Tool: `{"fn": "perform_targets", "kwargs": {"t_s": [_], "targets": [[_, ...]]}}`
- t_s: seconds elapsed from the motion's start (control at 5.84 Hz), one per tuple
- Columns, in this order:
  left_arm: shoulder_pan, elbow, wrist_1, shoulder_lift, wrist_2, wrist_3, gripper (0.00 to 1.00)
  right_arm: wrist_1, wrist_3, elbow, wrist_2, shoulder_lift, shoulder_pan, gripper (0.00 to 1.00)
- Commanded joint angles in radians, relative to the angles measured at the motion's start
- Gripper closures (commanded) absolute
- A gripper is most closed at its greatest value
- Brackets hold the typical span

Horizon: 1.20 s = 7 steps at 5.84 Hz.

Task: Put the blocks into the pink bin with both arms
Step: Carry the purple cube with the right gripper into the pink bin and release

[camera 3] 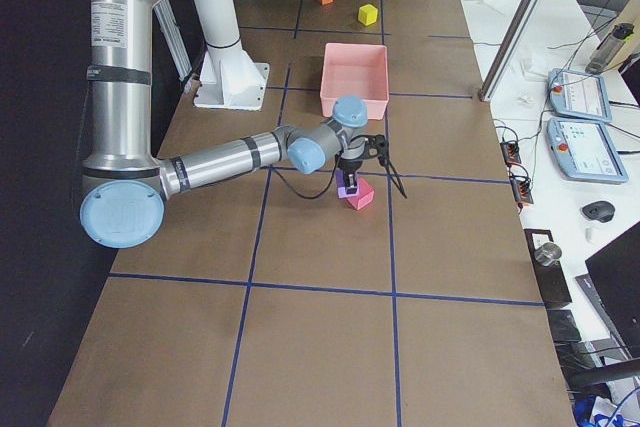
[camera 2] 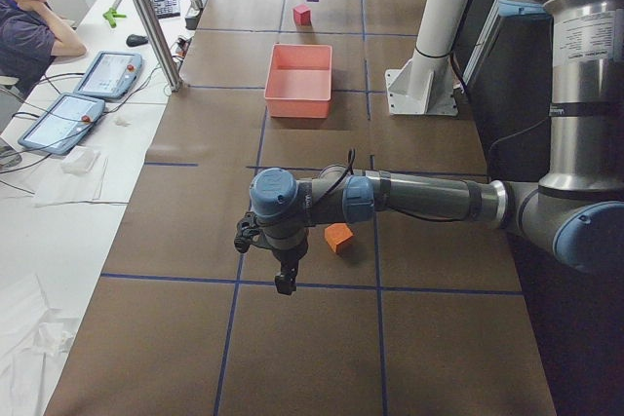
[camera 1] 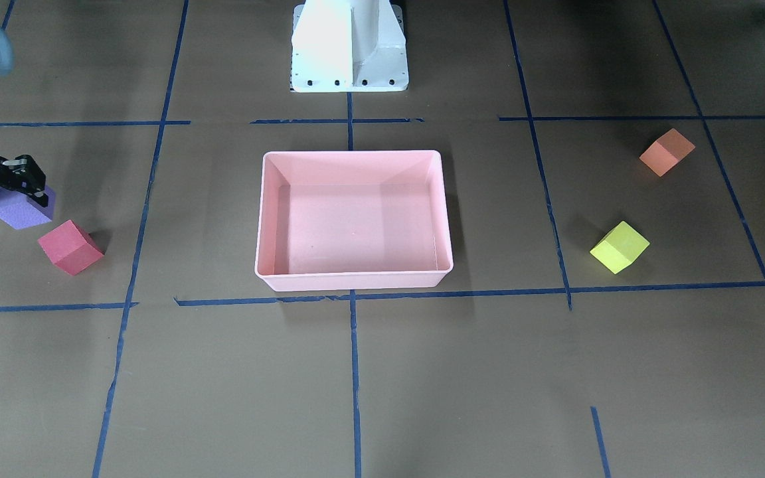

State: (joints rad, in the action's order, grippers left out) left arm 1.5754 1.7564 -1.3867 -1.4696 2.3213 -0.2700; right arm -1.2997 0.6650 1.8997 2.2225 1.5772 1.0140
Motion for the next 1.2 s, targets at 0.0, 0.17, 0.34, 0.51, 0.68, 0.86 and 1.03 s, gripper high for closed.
{"fn": "perform_targets", "kwargs": {"t_s": [0.0, 0.17, 0.34, 0.51, 0.68, 0.86, 1.03], "targets": [[0.0, 0.0, -0.002, 0.0, 0.001, 0.0, 0.0, -0.227, 0.216, 0.065, -0.009, -0.237, -0.093, 0.73], [0.0, 0.0, -0.002, 0.0, 0.001, 0.0, 0.0, -0.327, 0.373, 0.061, -0.055, -0.387, -0.2, 0.73], [0.0, -0.001, -0.002, 0.0, 0.001, 0.0, 0.0, -0.474, 0.457, 0.033, -0.143, -0.555, -0.278, 0.73], [0.0, -0.002, -0.002, 0.0, 0.001, 0.0, 0.0, -0.513, 0.541, -0.053, -0.179, -0.688, -0.328, 0.72], [-0.002, 0.0, -0.002, 0.0, 0.001, 0.0, 0.0, -0.507, 0.58, -0.092, -0.238, -0.728, -0.378, 0.54], [-0.003, 0.008, -0.011, -0.001, -0.003, -0.002, 0.0, -0.506, 0.581, -0.087, -0.291, -0.729, -0.405, 0.01], [-0.027, 0.009, -0.015, -0.012, 0.003, 0.005, 0.0, -0.506, 0.579, -0.082, -0.291, -0.729, -0.405, 0.0]]}}
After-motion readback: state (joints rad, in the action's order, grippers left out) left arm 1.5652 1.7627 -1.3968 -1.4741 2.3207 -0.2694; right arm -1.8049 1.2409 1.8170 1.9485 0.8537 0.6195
